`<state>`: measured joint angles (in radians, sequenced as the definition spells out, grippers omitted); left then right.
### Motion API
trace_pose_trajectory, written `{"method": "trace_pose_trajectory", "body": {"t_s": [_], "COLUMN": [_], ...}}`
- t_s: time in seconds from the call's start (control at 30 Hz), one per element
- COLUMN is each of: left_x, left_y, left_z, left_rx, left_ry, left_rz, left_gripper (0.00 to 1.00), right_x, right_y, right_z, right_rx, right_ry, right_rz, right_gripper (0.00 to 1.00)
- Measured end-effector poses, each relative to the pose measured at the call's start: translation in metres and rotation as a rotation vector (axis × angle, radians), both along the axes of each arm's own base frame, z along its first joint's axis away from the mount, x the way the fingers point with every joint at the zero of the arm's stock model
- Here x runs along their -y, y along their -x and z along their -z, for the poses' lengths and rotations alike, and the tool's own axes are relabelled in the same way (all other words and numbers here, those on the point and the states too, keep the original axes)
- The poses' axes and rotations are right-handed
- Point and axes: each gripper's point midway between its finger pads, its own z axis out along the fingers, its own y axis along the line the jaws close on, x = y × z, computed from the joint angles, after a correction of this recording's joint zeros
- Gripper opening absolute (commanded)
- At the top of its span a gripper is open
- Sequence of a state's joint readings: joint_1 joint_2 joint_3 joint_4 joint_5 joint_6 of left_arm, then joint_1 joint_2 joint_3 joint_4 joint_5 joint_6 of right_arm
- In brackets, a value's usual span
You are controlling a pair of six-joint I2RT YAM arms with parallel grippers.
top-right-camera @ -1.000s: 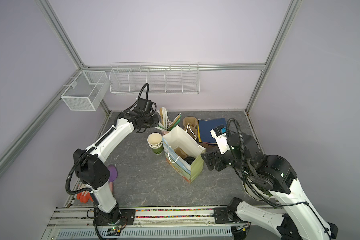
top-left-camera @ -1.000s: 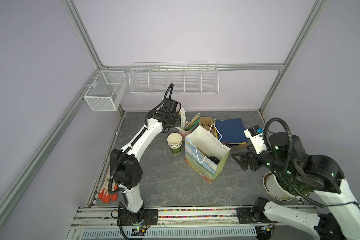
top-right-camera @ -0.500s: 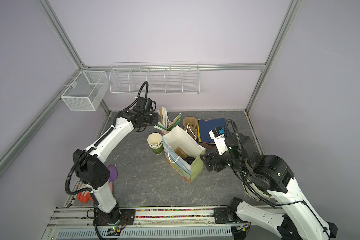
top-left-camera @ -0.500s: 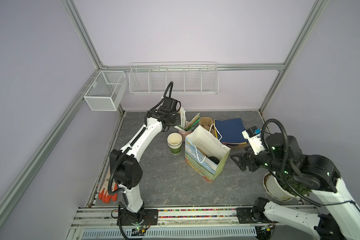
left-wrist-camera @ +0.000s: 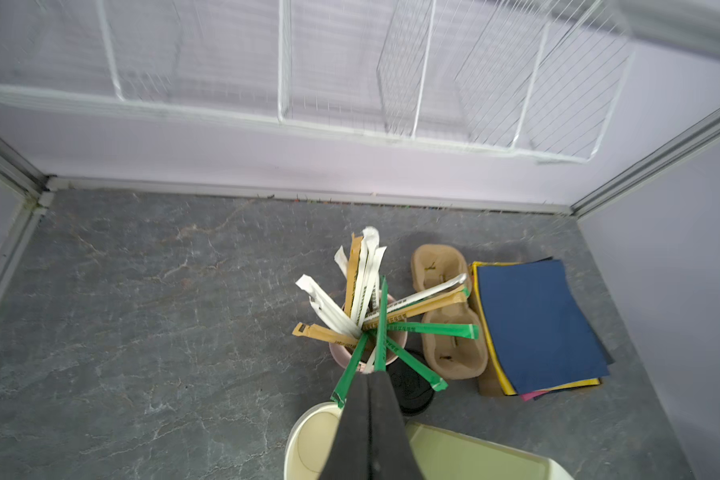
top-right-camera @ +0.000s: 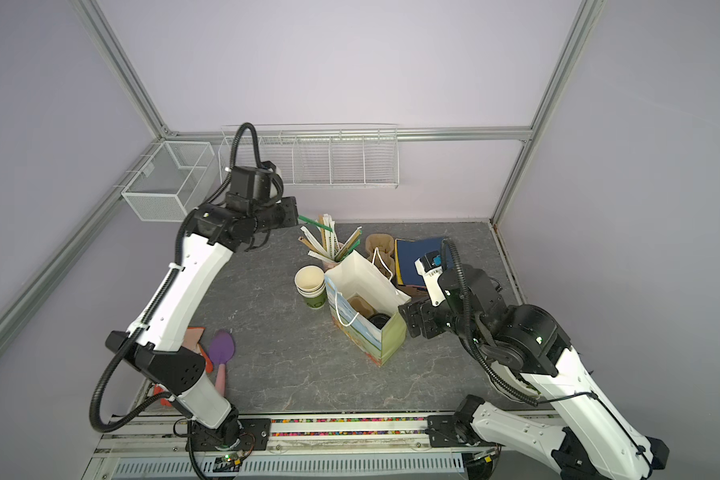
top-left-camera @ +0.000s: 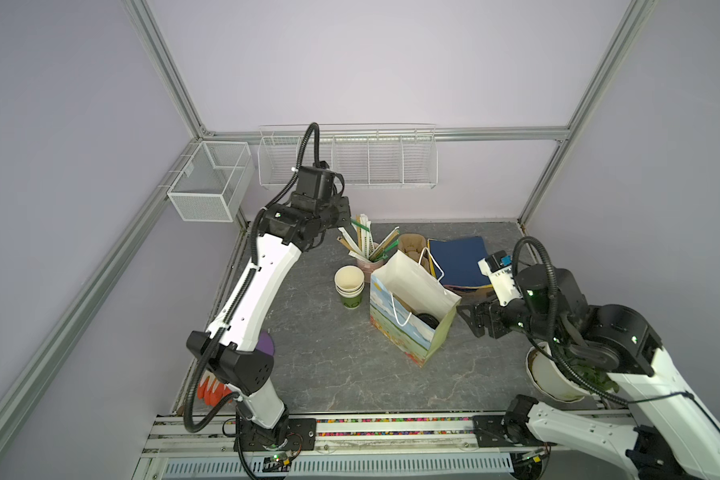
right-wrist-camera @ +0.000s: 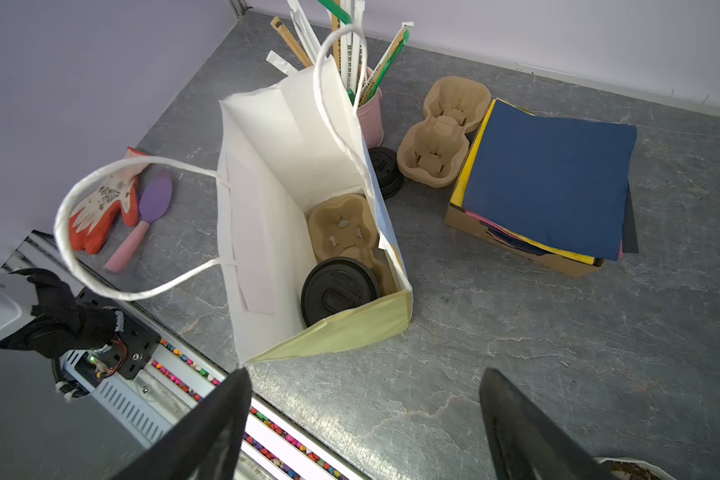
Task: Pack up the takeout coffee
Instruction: 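Withdraw the right gripper beside the bag while the left arm reaches toward the straw cup, then pinch the top blue napkin with the right gripper while the left arm draws back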
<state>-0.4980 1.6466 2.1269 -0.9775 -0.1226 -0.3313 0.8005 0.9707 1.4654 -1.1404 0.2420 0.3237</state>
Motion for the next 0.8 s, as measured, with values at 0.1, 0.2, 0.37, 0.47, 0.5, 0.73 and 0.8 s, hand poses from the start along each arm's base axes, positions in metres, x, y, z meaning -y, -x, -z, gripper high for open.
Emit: {"method": "trace_pose_trajectory", "body": {"t_s": [0.1, 0.2, 0.37, 0.47, 0.5, 0.73, 0.8], "left_x": [-0.009, -0.002, 0.013, 0.03, 0.04, 0.096, 0.101], "left_y": [0.051, 0.115, 0.189, 0.201, 0.201, 0.183, 0.182], "left_z": [-0.065, -0.123, -0.162, -0.149, -0.141, -0.065, -0.05], "left_rx": [0.128, 0.248, 0.32, 0.281, 0.259, 0.095, 0.062], "left_ry": [0.056, 0.122, 0.2, 0.172, 0.151, -0.054, -0.094], "left_rz": [0.03, 0.123, 0.279, 0.325, 0.338, 0.371, 0.378], "left_gripper": [0.0, 0.0, 0.0, 0.0, 0.0, 0.0, 0.0], "right_x": [0.003, 0.013, 0.037, 0.054, 0.06, 0.092, 0.092], "right_y": [-0.012, -0.028, -0.063, -0.088, -0.096, -0.147, -0.155], "right_z": [0.002, 0.001, 0.004, 0.012, 0.015, 0.05, 0.06], "right_rx": [0.0, 0.0, -0.036, -0.078, -0.092, -0.212, -0.237], "right_ry": [0.005, -0.012, -0.074, -0.123, -0.143, -0.258, -0.272], "right_rz": [0.052, 0.132, 0.294, 0.394, 0.423, 0.596, 0.61], "right_gripper": [0.88, 0.88, 0.89, 0.89, 0.88, 0.89, 0.88]}}
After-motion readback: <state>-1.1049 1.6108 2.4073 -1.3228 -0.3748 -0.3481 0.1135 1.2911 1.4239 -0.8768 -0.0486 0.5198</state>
